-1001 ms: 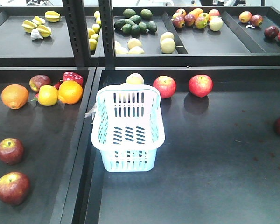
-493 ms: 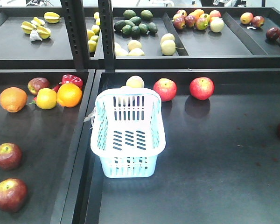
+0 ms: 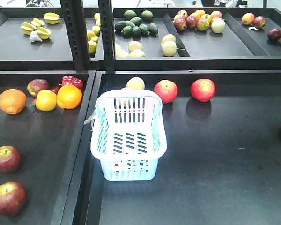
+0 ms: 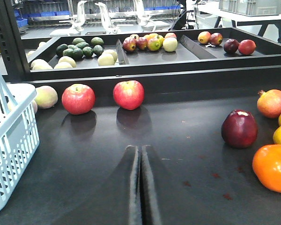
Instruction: Pick three apples into basket with both arms
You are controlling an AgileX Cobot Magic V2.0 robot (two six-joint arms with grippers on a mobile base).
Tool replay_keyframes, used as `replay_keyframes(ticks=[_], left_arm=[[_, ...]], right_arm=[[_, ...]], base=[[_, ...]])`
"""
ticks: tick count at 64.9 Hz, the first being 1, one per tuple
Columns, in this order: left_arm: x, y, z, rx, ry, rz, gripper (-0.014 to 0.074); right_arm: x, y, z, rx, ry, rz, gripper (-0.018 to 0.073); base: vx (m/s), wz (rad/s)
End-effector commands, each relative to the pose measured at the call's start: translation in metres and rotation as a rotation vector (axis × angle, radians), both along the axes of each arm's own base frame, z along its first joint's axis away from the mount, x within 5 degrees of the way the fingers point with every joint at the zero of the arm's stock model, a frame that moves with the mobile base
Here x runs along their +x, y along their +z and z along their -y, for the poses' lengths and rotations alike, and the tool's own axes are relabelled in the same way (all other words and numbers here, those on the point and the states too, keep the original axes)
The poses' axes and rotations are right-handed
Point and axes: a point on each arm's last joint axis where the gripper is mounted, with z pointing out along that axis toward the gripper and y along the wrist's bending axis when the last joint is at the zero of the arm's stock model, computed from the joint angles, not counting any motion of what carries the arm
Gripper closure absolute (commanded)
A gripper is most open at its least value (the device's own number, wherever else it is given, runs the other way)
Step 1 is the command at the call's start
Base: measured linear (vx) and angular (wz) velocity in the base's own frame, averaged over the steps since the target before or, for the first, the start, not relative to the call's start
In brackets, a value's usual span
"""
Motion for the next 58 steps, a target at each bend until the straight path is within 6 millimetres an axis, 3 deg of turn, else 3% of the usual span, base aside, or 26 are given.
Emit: replay_keyframes(ticks=[1,58], left_arm=[[0.0,-0.0006,-0.0003,-0.005,0.001,0.064,0.0603],[0.0,-0.0006,-0.0003,-0.005,0.001,0.064,0.0603]], right_arm=[[0.0002,0.0033,0.0003,-0.01,-0.005,0.07,0.0564],[0.0003,0.0035,0.0003,-0.011,-0.005,0.072,0.0564]], base=[[0.0,0.0],[0.0,0.0]])
